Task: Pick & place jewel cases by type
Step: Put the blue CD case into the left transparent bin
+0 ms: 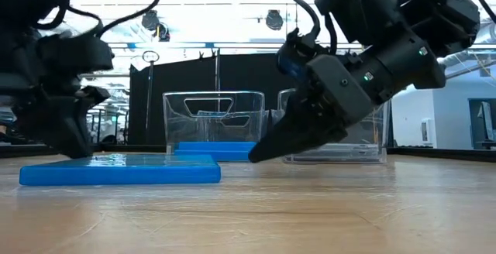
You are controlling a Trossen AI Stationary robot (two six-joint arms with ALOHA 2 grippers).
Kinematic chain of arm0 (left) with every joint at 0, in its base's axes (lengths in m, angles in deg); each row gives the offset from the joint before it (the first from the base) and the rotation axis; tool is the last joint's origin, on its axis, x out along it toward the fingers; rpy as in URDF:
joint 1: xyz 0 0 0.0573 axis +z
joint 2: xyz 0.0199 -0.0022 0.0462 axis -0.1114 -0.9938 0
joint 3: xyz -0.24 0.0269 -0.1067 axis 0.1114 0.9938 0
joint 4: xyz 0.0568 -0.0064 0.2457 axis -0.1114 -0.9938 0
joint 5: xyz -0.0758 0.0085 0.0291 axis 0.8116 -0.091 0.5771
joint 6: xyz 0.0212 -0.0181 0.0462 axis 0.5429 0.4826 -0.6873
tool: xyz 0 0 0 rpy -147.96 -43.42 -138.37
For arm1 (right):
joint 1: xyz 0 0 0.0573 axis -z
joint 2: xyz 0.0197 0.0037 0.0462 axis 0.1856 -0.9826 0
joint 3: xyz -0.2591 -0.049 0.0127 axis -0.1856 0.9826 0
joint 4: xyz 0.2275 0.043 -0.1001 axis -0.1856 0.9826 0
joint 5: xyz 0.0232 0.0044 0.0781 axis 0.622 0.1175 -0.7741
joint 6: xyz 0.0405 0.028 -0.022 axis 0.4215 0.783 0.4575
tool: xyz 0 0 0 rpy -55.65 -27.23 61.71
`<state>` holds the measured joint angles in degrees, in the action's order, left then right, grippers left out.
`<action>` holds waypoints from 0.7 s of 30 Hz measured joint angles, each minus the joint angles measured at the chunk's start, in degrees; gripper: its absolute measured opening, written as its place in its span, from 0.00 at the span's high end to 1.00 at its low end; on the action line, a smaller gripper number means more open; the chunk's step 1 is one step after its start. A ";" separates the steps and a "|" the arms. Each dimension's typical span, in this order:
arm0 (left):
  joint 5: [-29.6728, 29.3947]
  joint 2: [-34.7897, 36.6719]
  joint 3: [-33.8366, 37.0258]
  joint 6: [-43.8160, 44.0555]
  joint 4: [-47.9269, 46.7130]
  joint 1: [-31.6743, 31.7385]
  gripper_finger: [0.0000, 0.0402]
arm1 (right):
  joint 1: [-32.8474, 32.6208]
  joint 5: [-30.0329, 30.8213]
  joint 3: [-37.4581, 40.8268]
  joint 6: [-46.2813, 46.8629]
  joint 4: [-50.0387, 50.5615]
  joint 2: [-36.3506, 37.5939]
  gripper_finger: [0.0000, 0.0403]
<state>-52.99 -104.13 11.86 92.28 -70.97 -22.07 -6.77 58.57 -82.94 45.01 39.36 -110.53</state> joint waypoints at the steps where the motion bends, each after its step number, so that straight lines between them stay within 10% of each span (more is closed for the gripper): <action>1: 0.14 -0.77 0.00 0.14 -0.04 0.00 0.98 | 0.13 -0.01 -0.05 0.00 0.02 0.02 1.00; 21: 1.99 -7.87 -0.13 -2.17 12.71 2.34 0.99 | 0.30 -0.04 -0.46 -0.38 0.81 -0.26 1.00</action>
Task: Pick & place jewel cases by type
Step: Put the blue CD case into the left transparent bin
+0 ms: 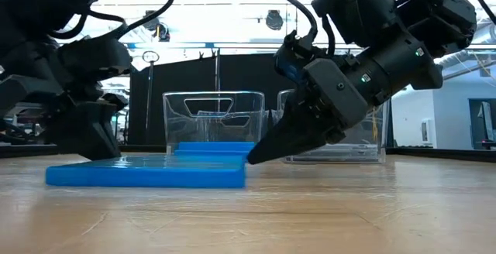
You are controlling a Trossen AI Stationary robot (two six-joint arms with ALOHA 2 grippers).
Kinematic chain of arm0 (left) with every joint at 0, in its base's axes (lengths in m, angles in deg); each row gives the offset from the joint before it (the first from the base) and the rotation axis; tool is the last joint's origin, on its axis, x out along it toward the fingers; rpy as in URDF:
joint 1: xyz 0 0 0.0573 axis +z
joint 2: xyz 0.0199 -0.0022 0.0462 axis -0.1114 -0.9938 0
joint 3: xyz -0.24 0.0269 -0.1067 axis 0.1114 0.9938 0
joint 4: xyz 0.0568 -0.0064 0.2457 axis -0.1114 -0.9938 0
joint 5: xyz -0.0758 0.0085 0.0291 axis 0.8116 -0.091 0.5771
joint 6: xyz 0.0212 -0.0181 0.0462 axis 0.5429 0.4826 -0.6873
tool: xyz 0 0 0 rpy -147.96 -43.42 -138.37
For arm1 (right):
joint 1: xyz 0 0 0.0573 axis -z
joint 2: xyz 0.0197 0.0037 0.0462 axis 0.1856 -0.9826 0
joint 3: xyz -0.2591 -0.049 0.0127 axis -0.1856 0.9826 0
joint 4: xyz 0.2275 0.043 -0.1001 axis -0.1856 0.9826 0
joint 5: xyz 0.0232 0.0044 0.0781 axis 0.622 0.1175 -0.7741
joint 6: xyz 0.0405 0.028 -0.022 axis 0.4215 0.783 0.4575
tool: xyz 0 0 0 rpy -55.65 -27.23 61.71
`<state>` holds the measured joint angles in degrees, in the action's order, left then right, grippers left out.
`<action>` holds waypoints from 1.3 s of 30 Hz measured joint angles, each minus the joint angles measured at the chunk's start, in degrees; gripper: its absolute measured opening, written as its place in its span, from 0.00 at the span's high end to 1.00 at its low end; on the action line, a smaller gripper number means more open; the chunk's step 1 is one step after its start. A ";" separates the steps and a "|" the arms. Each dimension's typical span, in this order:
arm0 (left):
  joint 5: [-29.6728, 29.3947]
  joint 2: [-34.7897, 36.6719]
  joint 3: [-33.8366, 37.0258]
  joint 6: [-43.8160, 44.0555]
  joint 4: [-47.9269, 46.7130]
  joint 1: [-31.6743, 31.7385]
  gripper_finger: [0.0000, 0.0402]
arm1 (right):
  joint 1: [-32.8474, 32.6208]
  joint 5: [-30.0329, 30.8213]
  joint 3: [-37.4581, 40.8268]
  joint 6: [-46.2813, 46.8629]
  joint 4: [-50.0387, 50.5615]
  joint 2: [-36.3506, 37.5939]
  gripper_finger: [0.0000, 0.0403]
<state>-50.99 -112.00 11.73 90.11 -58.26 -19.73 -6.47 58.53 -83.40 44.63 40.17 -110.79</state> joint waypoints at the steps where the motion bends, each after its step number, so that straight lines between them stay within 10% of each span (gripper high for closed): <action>1: 0.06 -0.81 0.00 -0.02 1.11 0.00 0.99 | 0.00 -0.05 0.00 0.22 0.04 0.00 1.00; 39: 1.20 -6.09 -5.00 -9.54 6.71 -1.64 0.95 | -4.76 4.63 2.40 7.78 0.03 -0.11 1.00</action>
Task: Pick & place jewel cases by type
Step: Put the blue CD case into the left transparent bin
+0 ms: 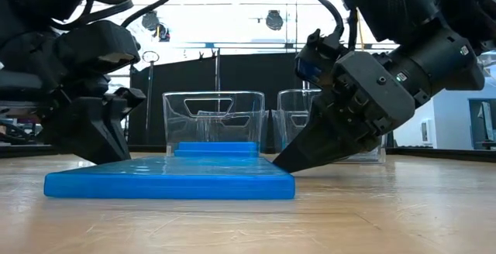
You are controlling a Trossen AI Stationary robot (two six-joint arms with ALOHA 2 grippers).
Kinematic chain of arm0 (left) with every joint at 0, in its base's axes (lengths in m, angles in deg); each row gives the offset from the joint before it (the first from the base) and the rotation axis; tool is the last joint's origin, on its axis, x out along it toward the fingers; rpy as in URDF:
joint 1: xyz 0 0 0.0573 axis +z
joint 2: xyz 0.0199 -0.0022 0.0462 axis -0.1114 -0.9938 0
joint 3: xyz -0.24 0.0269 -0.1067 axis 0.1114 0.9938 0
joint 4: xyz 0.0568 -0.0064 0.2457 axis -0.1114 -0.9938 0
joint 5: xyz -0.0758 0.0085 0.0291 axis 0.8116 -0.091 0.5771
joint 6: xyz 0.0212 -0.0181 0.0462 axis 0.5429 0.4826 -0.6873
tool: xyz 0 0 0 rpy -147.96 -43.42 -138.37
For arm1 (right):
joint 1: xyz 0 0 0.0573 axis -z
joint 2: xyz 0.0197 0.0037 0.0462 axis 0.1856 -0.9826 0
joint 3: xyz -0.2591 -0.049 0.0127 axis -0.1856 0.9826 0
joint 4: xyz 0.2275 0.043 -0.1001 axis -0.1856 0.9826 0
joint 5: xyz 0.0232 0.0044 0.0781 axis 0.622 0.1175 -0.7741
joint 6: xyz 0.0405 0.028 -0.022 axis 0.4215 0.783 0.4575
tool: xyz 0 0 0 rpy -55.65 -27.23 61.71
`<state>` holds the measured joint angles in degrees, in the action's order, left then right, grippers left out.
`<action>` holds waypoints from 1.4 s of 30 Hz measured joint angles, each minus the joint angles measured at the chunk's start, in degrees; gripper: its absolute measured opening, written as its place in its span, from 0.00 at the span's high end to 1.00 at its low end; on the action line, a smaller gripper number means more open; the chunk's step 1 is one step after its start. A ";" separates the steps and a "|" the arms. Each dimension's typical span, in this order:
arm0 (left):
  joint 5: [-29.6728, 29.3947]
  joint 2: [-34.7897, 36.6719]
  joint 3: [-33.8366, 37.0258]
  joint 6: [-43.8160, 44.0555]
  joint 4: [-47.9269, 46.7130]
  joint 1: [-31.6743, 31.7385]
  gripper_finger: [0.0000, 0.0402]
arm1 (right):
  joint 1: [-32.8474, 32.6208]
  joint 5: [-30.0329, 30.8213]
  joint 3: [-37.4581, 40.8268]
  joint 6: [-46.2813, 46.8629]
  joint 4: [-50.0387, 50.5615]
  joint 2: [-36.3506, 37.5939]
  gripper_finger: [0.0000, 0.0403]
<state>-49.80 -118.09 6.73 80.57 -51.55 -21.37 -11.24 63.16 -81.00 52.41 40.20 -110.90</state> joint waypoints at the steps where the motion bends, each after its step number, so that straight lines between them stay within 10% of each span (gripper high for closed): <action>1: 0.40 0.40 0.03 -0.69 -0.27 0.05 0.94 | 0.00 -0.03 0.00 -0.13 -0.20 -0.03 1.00; 16: 0.49 17.80 0.30 -13.52 -18.40 5.01 0.96 | 0.02 -0.15 0.00 -0.34 -0.42 -0.07 1.00; 29: 31.78 19.85 7.29 -24.12 0.72 20.31 0.99 | 0.09 -0.15 0.02 -1.41 -0.46 -0.03 1.00; 42: 22.29 19.85 20.26 -14.03 17.43 16.08 0.99 | 0.24 -0.01 0.02 -5.51 -0.38 0.02 1.00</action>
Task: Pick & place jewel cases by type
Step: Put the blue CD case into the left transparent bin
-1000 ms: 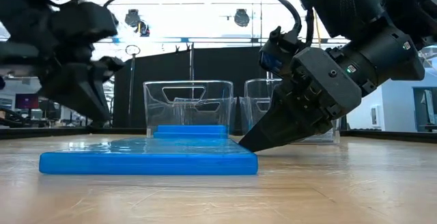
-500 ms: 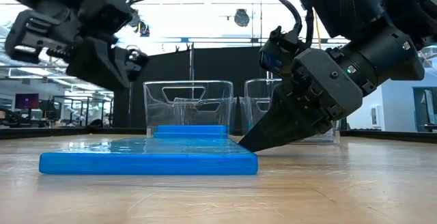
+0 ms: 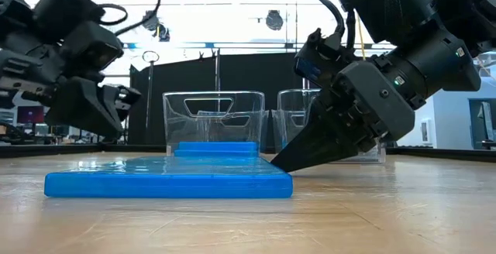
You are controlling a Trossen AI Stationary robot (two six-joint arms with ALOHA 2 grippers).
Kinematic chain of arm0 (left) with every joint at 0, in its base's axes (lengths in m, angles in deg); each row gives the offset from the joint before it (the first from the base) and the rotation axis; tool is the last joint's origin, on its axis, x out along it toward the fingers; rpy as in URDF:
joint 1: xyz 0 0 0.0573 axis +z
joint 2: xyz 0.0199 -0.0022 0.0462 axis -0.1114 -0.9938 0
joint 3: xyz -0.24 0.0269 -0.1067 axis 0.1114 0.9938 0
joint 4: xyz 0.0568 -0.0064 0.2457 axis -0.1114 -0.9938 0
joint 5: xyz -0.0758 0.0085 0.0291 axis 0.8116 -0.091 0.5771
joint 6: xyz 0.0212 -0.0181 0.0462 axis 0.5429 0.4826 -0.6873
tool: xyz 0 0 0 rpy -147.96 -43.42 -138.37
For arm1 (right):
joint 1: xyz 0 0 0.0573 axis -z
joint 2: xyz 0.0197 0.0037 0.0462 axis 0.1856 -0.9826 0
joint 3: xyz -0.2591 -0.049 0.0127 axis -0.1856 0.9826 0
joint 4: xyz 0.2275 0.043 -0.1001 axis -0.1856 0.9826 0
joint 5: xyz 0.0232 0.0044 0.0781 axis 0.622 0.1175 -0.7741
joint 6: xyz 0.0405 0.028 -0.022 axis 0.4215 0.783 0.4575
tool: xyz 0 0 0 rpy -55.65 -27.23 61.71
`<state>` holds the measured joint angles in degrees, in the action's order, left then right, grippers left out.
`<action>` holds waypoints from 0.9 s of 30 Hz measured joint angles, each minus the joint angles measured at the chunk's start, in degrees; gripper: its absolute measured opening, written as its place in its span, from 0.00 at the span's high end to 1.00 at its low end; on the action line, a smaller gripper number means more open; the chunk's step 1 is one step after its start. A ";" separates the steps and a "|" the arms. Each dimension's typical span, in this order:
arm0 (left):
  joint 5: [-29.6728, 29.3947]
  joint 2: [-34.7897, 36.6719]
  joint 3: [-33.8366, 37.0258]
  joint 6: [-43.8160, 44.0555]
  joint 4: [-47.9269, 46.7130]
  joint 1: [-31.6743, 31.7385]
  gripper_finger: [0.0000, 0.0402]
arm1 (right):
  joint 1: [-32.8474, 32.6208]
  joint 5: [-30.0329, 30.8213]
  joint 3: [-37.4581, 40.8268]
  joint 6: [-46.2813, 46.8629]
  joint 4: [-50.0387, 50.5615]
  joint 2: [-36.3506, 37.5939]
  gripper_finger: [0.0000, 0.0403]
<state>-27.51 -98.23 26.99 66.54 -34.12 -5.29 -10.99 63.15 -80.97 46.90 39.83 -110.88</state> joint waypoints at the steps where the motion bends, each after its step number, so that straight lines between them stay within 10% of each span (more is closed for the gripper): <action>1: -1.59 0.00 0.14 -0.50 -0.02 -0.92 0.99 | 0.00 0.07 0.00 -0.56 0.00 0.00 1.00; 27: -8.39 -22.72 -8.01 -19.15 8.20 -5.58 0.99 | -0.10 0.29 0.13 -1.09 0.40 0.23 1.00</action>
<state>-35.89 -120.95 18.99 47.39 -25.92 -10.87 -11.09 63.44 -80.85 45.81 40.22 -110.65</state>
